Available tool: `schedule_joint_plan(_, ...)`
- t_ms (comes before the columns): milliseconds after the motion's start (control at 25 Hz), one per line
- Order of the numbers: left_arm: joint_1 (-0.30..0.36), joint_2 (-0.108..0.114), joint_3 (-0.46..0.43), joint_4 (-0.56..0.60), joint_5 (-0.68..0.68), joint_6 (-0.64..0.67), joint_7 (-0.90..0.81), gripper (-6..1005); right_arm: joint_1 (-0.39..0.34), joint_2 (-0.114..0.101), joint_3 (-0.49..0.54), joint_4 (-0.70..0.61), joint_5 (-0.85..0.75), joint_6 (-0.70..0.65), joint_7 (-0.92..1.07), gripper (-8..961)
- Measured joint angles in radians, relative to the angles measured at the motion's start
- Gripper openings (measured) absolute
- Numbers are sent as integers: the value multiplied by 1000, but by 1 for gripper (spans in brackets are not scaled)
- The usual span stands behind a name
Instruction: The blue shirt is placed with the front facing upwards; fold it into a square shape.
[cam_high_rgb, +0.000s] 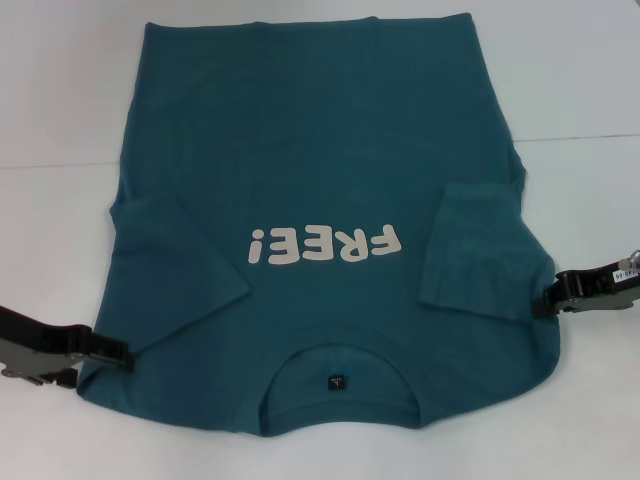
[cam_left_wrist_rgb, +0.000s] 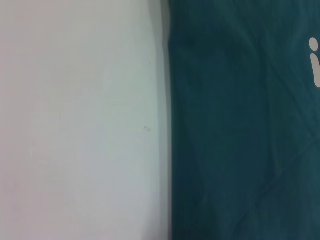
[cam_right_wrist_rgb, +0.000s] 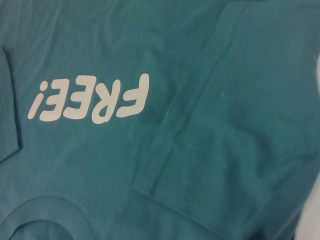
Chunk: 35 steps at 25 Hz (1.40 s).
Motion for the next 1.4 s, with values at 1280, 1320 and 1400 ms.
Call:
schedule_joint_plan(1280,-28,-20,0,9,22,13,-1,869,5,0,4,0,0,2,-14,36)
schedule_joint_plan(1320,-29,-21,0,9,22,14,-1,869,5,0,4,0,0,2,-15,37)
schedule_joint_plan(1400,-35,-25,0,9,22,18,-1,869,5,0,4,0,0,2,-16,37)
